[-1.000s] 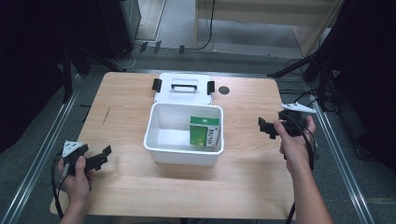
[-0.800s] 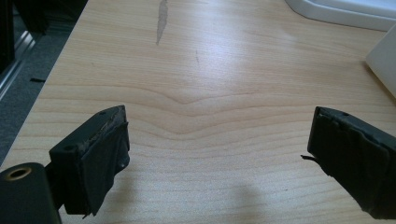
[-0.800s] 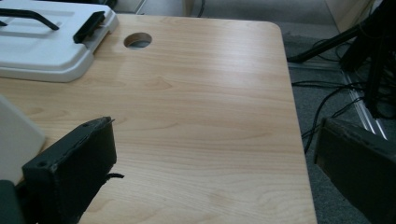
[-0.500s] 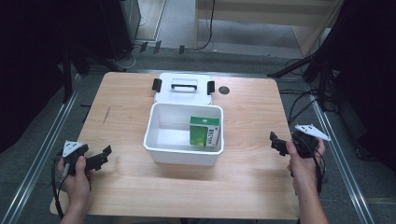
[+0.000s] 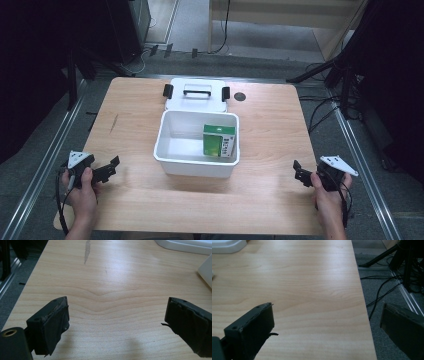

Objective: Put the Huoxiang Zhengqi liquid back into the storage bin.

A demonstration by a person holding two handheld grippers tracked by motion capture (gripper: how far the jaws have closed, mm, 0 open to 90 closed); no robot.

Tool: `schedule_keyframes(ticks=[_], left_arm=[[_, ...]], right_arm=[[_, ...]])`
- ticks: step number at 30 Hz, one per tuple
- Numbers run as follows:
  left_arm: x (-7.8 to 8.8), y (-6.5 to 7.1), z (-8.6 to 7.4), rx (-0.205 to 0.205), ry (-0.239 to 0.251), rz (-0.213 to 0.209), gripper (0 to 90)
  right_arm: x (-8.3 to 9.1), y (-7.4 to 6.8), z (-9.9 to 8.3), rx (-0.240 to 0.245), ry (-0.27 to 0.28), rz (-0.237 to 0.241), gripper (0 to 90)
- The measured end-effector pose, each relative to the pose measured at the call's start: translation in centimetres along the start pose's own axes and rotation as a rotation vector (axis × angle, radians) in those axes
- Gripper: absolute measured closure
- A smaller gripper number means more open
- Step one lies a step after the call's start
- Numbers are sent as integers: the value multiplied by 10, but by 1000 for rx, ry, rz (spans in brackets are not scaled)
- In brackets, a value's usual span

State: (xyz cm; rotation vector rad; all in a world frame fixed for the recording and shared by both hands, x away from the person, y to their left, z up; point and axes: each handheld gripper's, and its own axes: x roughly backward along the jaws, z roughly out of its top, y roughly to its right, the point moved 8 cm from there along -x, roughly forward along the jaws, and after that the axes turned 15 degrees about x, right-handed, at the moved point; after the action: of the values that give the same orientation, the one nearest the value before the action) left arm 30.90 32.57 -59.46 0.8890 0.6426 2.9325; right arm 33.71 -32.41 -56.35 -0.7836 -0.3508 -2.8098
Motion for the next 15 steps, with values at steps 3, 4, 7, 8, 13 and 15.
schedule_keyframes(ticks=[3,4,7,8,13,15], left_arm=[[0,0,0,-2,4,2,64],[1,0,0,-5,5,0,64],[1,0,0,2,7,0,64],[1,0,0,2,7,0,64],[1,0,0,2,7,2,64],[1,-1,0,3,10,0,64]], right_arm=[[7,4,-13,-15,14,-8,0],[10,5,-17,-17,15,-9,0],[19,8,-25,-18,31,-2,0],[19,8,-25,-18,31,-2,0],[29,16,-40,-37,37,-11,8],[31,17,-44,-46,43,-7,8]])
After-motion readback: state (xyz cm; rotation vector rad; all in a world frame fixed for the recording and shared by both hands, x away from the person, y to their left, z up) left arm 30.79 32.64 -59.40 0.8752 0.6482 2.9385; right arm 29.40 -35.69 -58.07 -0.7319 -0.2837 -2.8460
